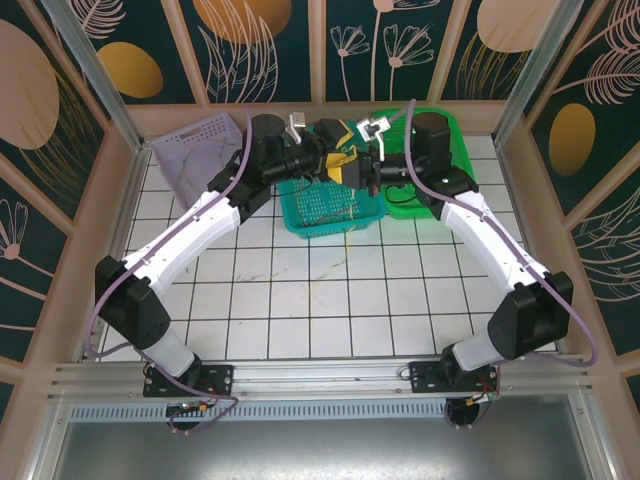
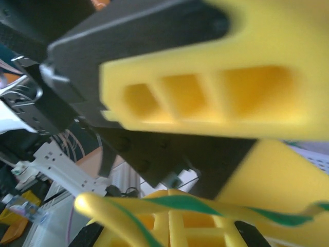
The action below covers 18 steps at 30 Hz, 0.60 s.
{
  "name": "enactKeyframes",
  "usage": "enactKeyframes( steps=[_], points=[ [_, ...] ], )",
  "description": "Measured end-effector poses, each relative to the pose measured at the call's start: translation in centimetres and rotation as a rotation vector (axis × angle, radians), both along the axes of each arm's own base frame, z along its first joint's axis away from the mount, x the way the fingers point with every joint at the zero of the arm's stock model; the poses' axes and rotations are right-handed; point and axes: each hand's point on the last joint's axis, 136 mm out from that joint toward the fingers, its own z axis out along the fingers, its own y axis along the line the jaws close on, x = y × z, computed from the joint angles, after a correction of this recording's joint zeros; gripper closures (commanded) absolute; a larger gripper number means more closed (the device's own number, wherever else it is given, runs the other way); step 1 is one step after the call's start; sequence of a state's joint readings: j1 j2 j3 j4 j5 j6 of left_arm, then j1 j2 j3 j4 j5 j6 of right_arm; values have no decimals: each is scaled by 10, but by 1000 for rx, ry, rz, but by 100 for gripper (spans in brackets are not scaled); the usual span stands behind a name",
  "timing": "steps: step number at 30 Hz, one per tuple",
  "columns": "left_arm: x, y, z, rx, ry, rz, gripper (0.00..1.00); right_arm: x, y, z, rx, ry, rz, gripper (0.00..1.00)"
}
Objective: Untangle the cables
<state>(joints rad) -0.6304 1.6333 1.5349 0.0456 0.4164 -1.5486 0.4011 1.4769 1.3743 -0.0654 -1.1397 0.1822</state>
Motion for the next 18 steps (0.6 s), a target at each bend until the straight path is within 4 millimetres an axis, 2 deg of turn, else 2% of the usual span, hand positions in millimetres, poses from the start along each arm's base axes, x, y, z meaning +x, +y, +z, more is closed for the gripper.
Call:
enactKeyframes(
  steps=[3, 5, 9, 10, 13, 18],
  points=[
    [2, -1, 6, -33, -2, -5, 48, -4, 3, 3, 5, -4, 21, 100],
    [3, -2, 9, -53, -3, -7, 61, -6, 5, 5, 7, -7, 28, 100],
    [6, -3, 7, -65, 11, -5, 96, -6, 6, 6, 2, -37, 26, 100],
    [7, -3, 6, -67, 14, -3, 100, -5, 6, 5, -5, -46, 16, 100],
    [11, 1, 6, -63, 13, 16, 100, 1, 6, -3, -38, -75, -20, 100],
    [17, 14, -10, 14, 34, 58, 100, 21, -2, -20, -163, -210, -181, 100]
  ],
)
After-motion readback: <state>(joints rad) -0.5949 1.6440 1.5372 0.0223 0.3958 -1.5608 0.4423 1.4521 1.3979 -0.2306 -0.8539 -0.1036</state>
